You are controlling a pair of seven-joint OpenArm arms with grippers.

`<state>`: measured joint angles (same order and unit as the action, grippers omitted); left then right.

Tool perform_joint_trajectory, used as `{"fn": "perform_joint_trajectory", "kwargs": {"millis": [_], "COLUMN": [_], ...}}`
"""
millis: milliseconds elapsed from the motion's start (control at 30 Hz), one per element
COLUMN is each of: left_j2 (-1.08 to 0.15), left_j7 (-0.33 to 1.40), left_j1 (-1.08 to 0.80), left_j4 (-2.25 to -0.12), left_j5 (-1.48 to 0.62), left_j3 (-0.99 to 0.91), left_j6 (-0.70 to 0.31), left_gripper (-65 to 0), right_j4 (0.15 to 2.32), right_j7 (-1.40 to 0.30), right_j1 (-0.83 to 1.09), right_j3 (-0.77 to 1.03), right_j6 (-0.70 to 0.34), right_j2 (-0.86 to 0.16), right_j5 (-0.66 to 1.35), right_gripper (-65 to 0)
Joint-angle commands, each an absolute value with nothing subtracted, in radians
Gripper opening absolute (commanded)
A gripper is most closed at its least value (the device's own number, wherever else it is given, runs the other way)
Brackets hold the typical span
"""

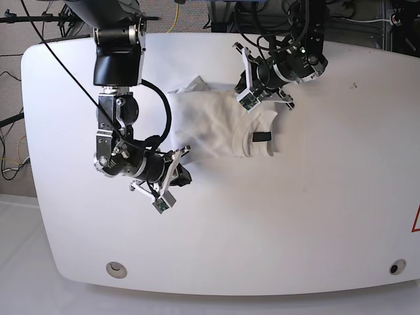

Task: Fold the T-shirt properly
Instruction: 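Hold the bundle with the left gripper while the right gripper lifts away, then press the folded bundle flat with both grippers and rotate it upright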

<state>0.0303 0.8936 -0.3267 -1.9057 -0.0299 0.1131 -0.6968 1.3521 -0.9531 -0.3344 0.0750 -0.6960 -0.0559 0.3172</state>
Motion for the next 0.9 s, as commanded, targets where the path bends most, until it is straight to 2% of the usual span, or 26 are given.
{"fn": "perform_joint_trajectory", "kwargs": {"millis": [0,400,867], "left_j2": [0.035,0.018,0.016], "left_j7": [0.875,0.875,0.874], "left_j1": [-0.315,-0.288,-0.254], "left_j4": [-1.920,-1.917,-1.890], "left_j5": [-0.045,-0.045,-0.044], "left_j3": [0.114,0.093,0.093], "left_j6": [-0.698,-0.698,-0.698], "left_gripper": [-65.0,-65.0,-65.0], "right_j4": [1.342,1.227,1.276], "right_j7": [-0.906,-0.832,-0.822], "right_j1": [-0.364,-0.355,-0.262], "right_j3": [0.076,0.071,0.031], "right_j6": [-0.698,-0.698,-0.698], "right_j2": [-0.058,-0.067,-0.136], "right_j5": [0.335,0.335,0.341], "right_gripper": [-65.0,-65.0,-65.0]}}
